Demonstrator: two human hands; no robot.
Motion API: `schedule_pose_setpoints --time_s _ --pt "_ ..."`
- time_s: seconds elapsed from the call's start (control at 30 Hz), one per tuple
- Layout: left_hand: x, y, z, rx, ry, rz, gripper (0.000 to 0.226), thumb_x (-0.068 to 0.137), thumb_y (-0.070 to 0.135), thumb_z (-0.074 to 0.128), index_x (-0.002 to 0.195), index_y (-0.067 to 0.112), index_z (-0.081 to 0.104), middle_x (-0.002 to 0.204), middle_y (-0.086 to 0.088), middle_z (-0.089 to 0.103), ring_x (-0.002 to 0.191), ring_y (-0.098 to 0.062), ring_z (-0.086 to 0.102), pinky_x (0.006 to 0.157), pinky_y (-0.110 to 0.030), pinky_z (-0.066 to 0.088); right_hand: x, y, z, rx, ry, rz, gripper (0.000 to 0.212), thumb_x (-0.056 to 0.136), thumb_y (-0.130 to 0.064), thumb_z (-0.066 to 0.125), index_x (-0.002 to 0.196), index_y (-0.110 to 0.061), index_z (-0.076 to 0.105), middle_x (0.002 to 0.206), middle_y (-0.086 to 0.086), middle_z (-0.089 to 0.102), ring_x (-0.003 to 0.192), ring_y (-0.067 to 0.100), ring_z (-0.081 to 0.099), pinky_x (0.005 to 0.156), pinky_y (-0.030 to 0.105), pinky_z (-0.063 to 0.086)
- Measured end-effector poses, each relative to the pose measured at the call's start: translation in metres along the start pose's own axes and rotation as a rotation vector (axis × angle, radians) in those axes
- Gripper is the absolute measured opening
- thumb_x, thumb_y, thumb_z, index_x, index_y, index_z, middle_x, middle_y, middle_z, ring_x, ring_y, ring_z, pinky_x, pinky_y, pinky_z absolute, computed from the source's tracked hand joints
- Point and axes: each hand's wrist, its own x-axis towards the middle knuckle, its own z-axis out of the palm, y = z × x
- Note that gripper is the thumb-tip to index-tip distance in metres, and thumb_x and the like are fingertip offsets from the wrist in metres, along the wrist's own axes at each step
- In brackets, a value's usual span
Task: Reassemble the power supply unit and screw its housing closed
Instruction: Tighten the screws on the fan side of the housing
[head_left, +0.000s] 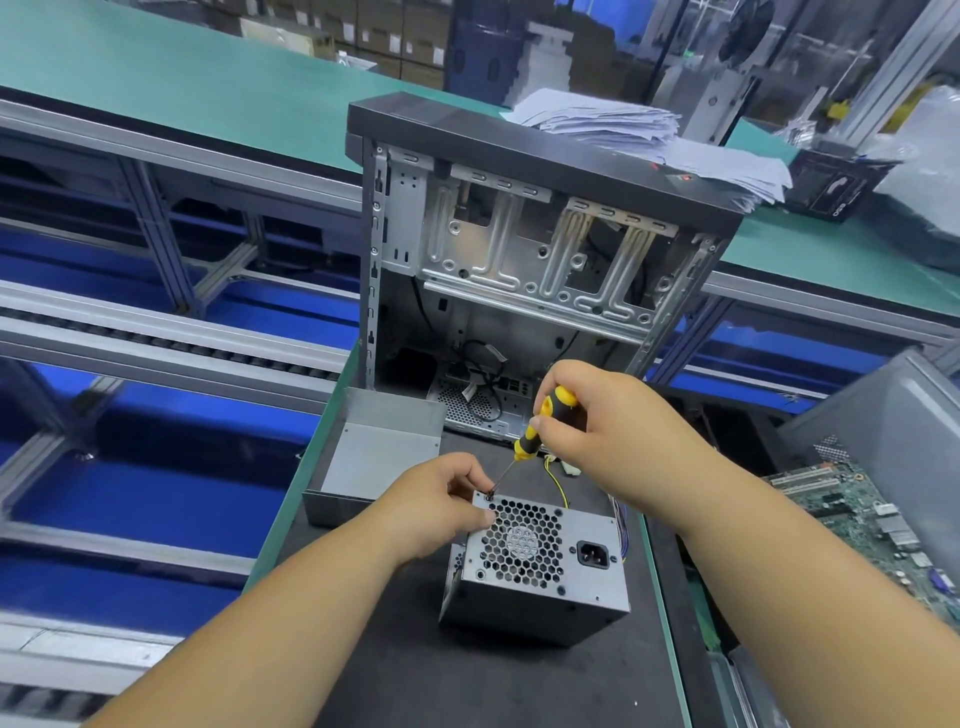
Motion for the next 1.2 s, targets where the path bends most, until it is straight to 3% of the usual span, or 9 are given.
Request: schedule_pose_setpoints --time_s 0.3,0.43,0.53,0.7,0.87,0.93,1.03,1.1,1.2 --pt "-0.002 -0.001 0.002 0.035 0.028 0.026 0.018 0.081 0.004 0.074 0.089 0.017 0.065 0.069 0.0 0.053 0.046 -0.002 0.048 0.049 -0.012 0.041 0.002 -0.007 -0.004 -0.068 -0.053 0.007 0.018 0.091 -0.039 0.063 0.082 -0.025 0.053 0.074 -0.004 0.066 0.068 0.016 0.061 0.061 0.038 0.052" --pt "-0.002 0.001 0.002 0.039 0.037 0.023 0.018 0.08 0.003 0.075 0.088 0.016 0.065 0.065 0.002 0.053 0.045 -0.002 0.048 0.047 -0.011 0.04 0.014 -0.013 -0.002 -0.446 0.0 0.07 0.042 0.092 -0.055 0.05 0.067 -0.021 0.044 0.059 -0.003 0.048 0.057 0.014 0.045 0.047 0.027 0.03" --pt "-0.002 0.002 0.003 0.044 0.046 0.015 0.018 0.08 0.004 0.075 0.089 0.016 0.066 0.066 0.001 0.054 0.045 -0.001 0.049 0.047 -0.011 0.04 0.021 -0.016 0.003 -0.392 0.007 0.082 0.038 0.096 -0.054 0.042 0.079 -0.021 0.049 0.067 -0.004 0.055 0.063 0.017 0.051 0.049 0.028 0.032" --pt "-0.003 0.001 0.003 0.06 0.065 0.018 0.018 0.079 0.007 0.077 0.09 0.018 0.067 0.065 0.005 0.054 0.046 0.001 0.049 0.048 -0.01 0.039 0.02 -0.019 0.0 -0.008 -0.058 0.042 0.008 0.088 -0.034 0.053 0.088 -0.027 0.056 0.076 -0.006 0.061 0.064 0.014 0.054 0.054 0.029 0.041" --pt "-0.004 0.001 0.003 0.044 0.068 0.013 0.018 0.079 0.006 0.076 0.088 0.019 0.067 0.066 0.005 0.054 0.045 0.002 0.049 0.047 -0.01 0.04 0.018 -0.018 0.006 -0.389 0.074 0.054 0.033 0.099 -0.051 0.039 0.086 -0.024 0.052 0.065 -0.005 0.055 0.066 0.018 0.054 0.051 0.029 0.033" --pt "-0.004 0.002 0.003 0.037 0.065 0.011 0.018 0.08 0.006 0.076 0.087 0.019 0.067 0.068 0.004 0.054 0.046 0.001 0.049 0.048 -0.011 0.04 0.016 -0.017 0.004 -0.341 0.036 0.013 0.028 0.098 -0.045 0.039 0.087 -0.024 0.053 0.073 -0.006 0.057 0.071 0.019 0.054 0.053 0.029 0.035" --pt "-0.005 0.003 0.004 0.025 0.063 0.011 0.018 0.081 0.003 0.075 0.088 0.016 0.066 0.067 0.002 0.053 0.044 0.001 0.048 0.047 -0.011 0.039 0.011 -0.02 -0.002 -0.179 -0.023 -0.069 0.013 0.093 -0.031 0.049 0.105 -0.026 0.051 0.083 -0.01 0.053 0.074 0.014 0.053 0.059 0.03 0.042" --pt "-0.005 0.004 0.005 0.024 0.066 0.012 0.017 0.081 0.003 0.075 0.088 0.016 0.066 0.067 0.002 0.053 0.043 0.001 0.047 0.045 -0.01 0.039 0.011 -0.021 -0.001 -0.231 0.012 -0.084 0.018 0.096 -0.035 0.051 0.112 -0.026 0.047 0.072 -0.008 0.05 0.067 0.013 0.051 0.055 0.031 0.04" --pt "-0.007 0.004 0.005 0.051 0.075 0.021 0.017 0.081 0.005 0.075 0.086 0.019 0.066 0.066 0.004 0.054 0.042 0.002 0.046 0.045 -0.01 0.038 0.011 -0.018 0.003 -0.399 0.063 -0.048 0.025 0.1 -0.048 0.042 0.104 -0.026 0.052 0.065 -0.007 0.052 0.068 0.017 0.055 0.055 0.031 0.041"
